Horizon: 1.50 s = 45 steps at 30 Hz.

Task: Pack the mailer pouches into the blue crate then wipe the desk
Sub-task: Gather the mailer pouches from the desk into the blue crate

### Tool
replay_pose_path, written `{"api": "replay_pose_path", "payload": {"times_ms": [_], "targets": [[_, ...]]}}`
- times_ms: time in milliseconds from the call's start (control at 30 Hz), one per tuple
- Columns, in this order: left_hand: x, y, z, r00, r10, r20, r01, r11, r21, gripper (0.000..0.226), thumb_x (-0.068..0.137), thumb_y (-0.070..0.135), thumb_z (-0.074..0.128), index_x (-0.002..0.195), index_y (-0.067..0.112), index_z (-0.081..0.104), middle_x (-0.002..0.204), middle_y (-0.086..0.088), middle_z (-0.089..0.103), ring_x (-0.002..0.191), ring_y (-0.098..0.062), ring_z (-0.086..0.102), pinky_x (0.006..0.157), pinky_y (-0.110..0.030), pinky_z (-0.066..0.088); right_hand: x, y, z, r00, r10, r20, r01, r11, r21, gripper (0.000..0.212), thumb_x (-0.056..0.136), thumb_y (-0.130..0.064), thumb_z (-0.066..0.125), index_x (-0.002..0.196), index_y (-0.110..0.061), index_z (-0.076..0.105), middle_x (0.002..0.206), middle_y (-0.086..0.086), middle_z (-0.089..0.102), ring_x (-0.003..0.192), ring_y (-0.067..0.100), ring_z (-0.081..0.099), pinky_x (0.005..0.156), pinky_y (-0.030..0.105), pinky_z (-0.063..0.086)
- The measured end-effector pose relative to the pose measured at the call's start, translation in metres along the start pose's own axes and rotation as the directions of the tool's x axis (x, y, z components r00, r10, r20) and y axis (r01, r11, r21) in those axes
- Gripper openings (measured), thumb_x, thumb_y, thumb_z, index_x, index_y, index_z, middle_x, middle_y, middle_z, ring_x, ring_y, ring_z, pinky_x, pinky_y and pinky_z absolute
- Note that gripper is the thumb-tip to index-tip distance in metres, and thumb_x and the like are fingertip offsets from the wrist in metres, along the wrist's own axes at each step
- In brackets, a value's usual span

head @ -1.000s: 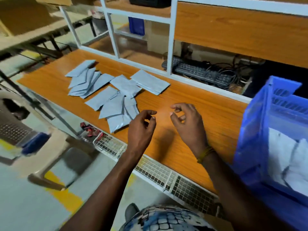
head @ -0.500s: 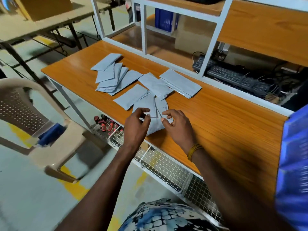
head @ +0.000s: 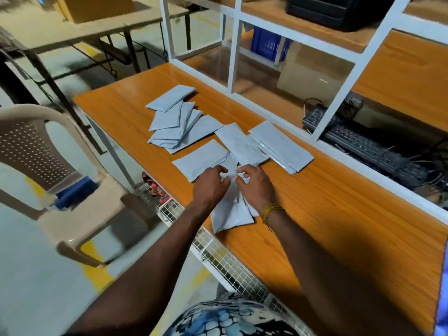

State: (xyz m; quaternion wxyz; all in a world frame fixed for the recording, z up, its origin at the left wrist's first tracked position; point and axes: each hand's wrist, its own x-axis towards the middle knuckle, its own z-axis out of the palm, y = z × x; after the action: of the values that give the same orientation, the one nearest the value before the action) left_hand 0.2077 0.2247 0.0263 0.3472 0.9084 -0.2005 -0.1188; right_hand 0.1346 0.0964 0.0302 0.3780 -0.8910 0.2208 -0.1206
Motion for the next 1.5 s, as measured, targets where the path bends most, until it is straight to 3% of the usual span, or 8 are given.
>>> {"api": "replay_pose_path", "payload": {"times_ms": [200, 333, 467, 567, 800, 1033, 1267, 1500], "targets": [[0.046, 0.009, 0.029, 0.987, -0.148, 0.062, 0.126, 0.954, 0.273, 0.046, 0.094, 0.041, 0.057, 0.136, 0.023, 0.051, 0.134, -0.014, 0.046, 0.121, -0.038, 0.048, 0.093, -0.048, 0.048, 0.08, 0.02, 0.01, 0.999, -0.049, 0.018, 0.052, 0.981, -0.185, 0.026, 0.091, -0.027, 0.064, 0.116, -0.022, 0.064, 0.122, 0.012, 0.056, 0.112, 0.032, 0.057, 0.089, 0.039, 0.05], [0.06, 0.015, 0.041, 0.956, -0.269, 0.116, 0.214, 0.913, 0.347, 0.056, 0.087, 0.049, 0.063, 0.135, 0.025, 0.048, 0.138, -0.014, 0.041, 0.123, -0.041, 0.044, 0.097, -0.055, 0.045, 0.125, 0.037, 0.021, 0.997, -0.054, 0.046, 0.067, 0.936, -0.347, 0.04, 0.089, -0.037, 0.063, 0.127, -0.028, 0.057, 0.137, 0.009, 0.048, 0.131, 0.031, 0.044, 0.102, 0.046, 0.042], [0.065, 0.021, 0.046, 0.919, -0.349, 0.181, 0.261, 0.885, 0.385, 0.069, 0.08, 0.065, 0.064, 0.138, 0.033, 0.043, 0.146, -0.013, 0.029, 0.129, -0.047, 0.034, 0.101, -0.061, 0.04, 0.153, 0.052, 0.033, 0.986, 0.042, 0.164, 0.03, 0.91, -0.412, 0.06, 0.09, -0.045, 0.062, 0.144, -0.032, 0.041, 0.157, 0.011, 0.025, 0.147, 0.038, 0.017, 0.116, 0.053, 0.024], [0.063, 0.022, 0.048, 0.908, -0.383, 0.172, 0.293, 0.872, 0.392, 0.065, 0.084, 0.059, 0.063, 0.141, 0.037, 0.039, 0.15, -0.014, 0.022, 0.13, -0.05, 0.034, 0.103, -0.06, 0.039, 0.162, 0.062, 0.042, 0.975, 0.069, 0.211, 0.027, 0.906, -0.423, 0.066, 0.086, -0.05, 0.064, 0.145, -0.034, 0.038, 0.157, 0.013, 0.024, 0.145, 0.04, 0.021, 0.117, 0.054, 0.023], [0.06, 0.011, 0.044, 0.954, -0.294, 0.057, 0.255, 0.897, 0.36, 0.058, 0.088, 0.057, 0.06, 0.139, 0.034, 0.045, 0.134, -0.012, 0.037, 0.12, -0.04, 0.044, 0.089, -0.048, 0.051, 0.146, 0.056, 0.037, 0.992, 0.049, 0.114, 0.007, 0.895, -0.446, 0.057, 0.08, -0.05, 0.068, 0.131, -0.034, 0.048, 0.133, 0.013, 0.044, 0.122, 0.037, 0.046, 0.1, 0.049, 0.041], [0.047, 0.013, 0.018, 0.964, -0.249, 0.094, 0.231, 0.958, 0.168, 0.052, 0.09, 0.059, 0.057, 0.136, 0.035, 0.049, 0.132, -0.011, 0.042, 0.116, -0.036, 0.054, 0.092, -0.043, 0.049, 0.085, 0.026, -0.003, 0.999, 0.029, -0.022, -0.034, 0.962, -0.272, 0.052, 0.079, -0.041, 0.068, 0.127, -0.034, 0.052, 0.131, 0.009, 0.044, 0.117, 0.034, 0.047, 0.096, 0.045, 0.041], [0.005, 0.028, 0.009, 0.996, -0.08, 0.027, 0.08, 0.997, 0.013, 0.043, 0.092, 0.05, 0.058, 0.132, 0.034, 0.055, 0.133, -0.011, 0.046, 0.113, -0.029, 0.059, 0.091, -0.036, 0.047, 0.009, 0.009, -0.046, 0.984, 0.034, -0.177, -0.081, 0.961, -0.263, 0.047, 0.081, -0.043, 0.069, 0.125, -0.036, 0.052, 0.13, 0.007, 0.043, 0.115, 0.031, 0.048, 0.09, 0.043, 0.046], [-0.052, 0.043, 0.011, 0.994, 0.101, 0.03, -0.1, 0.995, -0.025, 0.044, 0.094, 0.049, 0.057, 0.134, 0.032, 0.053, 0.132, -0.014, 0.044, 0.118, -0.038, 0.051, 0.092, -0.046, 0.049, -0.069, 0.007, -0.076, 0.95, 0.008, -0.312, -0.136, 0.91, -0.391, 0.051, 0.08, -0.046, 0.068, 0.126, -0.034, 0.052, 0.126, 0.007, 0.044, 0.114, 0.031, 0.048, 0.084, 0.042, 0.045]]}}
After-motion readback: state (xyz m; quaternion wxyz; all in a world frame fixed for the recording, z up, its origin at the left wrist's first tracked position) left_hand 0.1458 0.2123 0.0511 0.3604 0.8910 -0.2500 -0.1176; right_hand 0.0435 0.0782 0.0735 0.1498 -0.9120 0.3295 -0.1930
